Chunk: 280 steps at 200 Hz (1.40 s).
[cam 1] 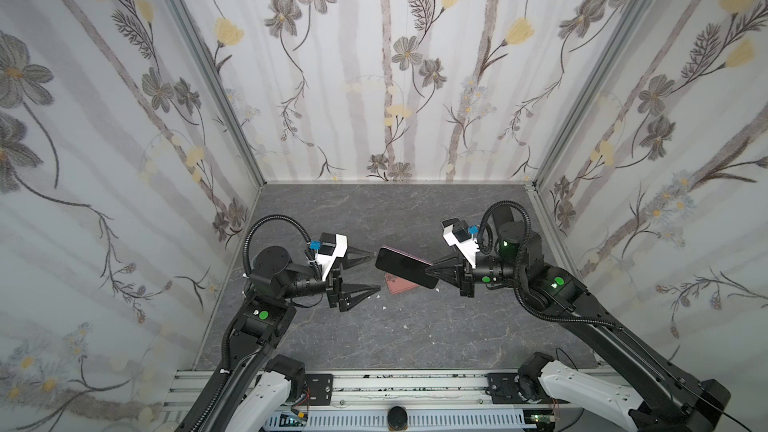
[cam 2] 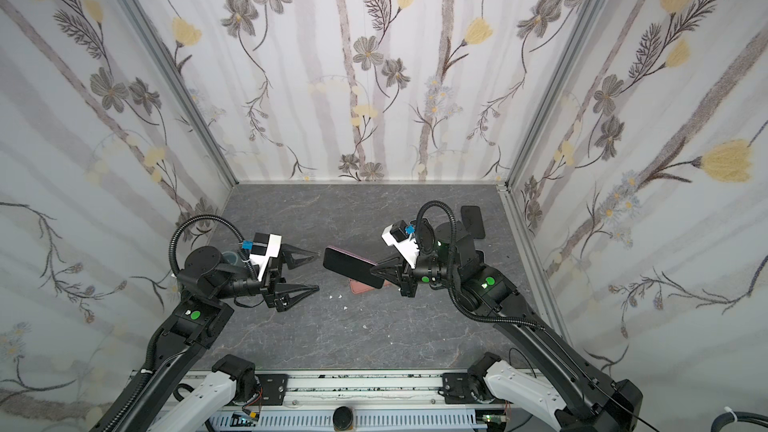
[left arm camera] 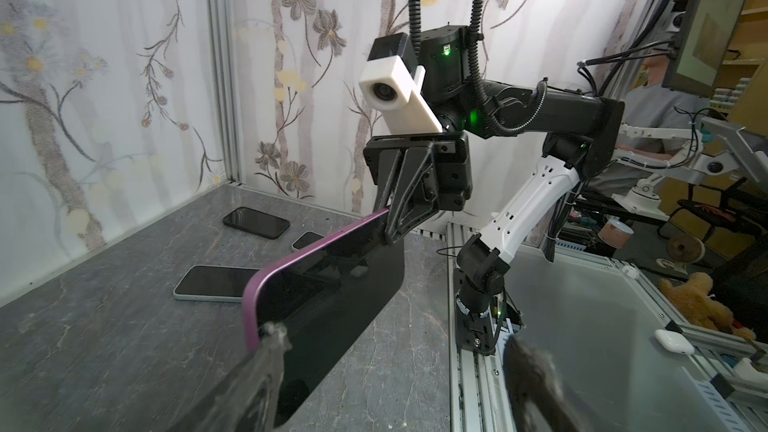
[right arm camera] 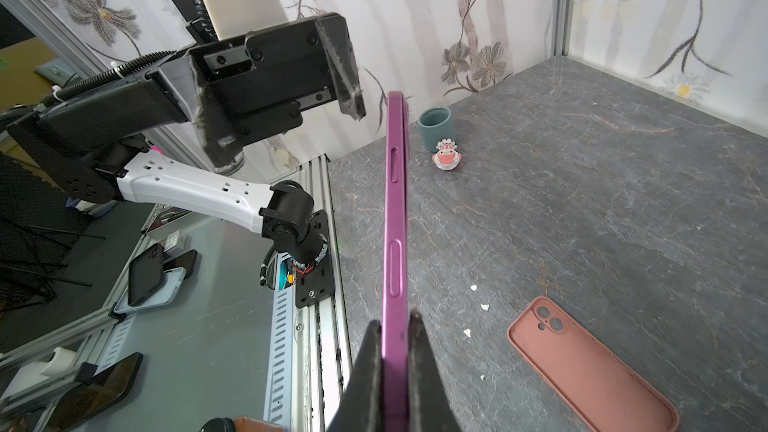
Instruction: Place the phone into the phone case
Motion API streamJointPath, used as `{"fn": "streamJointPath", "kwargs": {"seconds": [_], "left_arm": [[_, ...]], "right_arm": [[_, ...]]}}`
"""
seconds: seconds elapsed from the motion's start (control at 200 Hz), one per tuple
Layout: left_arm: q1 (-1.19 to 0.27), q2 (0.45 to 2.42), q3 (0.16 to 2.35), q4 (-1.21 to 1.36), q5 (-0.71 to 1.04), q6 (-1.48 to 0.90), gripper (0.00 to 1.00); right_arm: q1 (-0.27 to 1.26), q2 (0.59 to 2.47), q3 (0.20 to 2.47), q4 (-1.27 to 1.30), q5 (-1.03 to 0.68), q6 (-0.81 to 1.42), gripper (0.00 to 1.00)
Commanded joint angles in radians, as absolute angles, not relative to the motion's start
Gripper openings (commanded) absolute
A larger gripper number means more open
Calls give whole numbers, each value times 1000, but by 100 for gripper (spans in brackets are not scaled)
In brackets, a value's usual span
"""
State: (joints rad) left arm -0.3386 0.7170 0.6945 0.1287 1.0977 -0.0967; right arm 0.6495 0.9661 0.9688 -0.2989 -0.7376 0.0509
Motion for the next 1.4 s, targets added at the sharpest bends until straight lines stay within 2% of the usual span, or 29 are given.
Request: {"fn": "streamJointPath", "kwargs": {"seconds": [0.0,0.16,0.32,0.62,0.854,0.964,1.124,1.224,1.264,1.329,1.374,1.394], "left_arm": [[-337,732,694,109,1048,-57,83],[-336,757,689,106,1019,-60,80],[-341,767,674,145,1118,-92,73],[-356,749,651,199,1202,-135,51],[-359,747,640,245,1222,-171,25],[-361,746,640,257,1229,-179,18],[-362,744,631,294,1223,-214,0],[-362,747,624,334,1208,-256,0],[-362,746,623,342,1193,-267,0],[-363,739,622,354,1167,-278,0],[-362,733,612,382,1155,-298,0],[-362,729,607,400,1147,-310,0]], "right_arm": [[649,951,974,-305,-772,18,0],[650,929,959,-249,-785,41,0],[650,933,972,-214,-812,52,0],[651,972,1014,-214,-882,58,0],[651,975,1014,-208,-890,59,0],[650,986,1019,-208,-906,60,0],[650,994,1025,-201,-895,62,0],[651,985,1014,-146,-861,87,0],[651,977,1007,-116,-846,101,11],[650,959,984,-47,-833,130,22],[650,946,966,3,-819,162,49],[650,940,957,27,-812,178,57]]}}
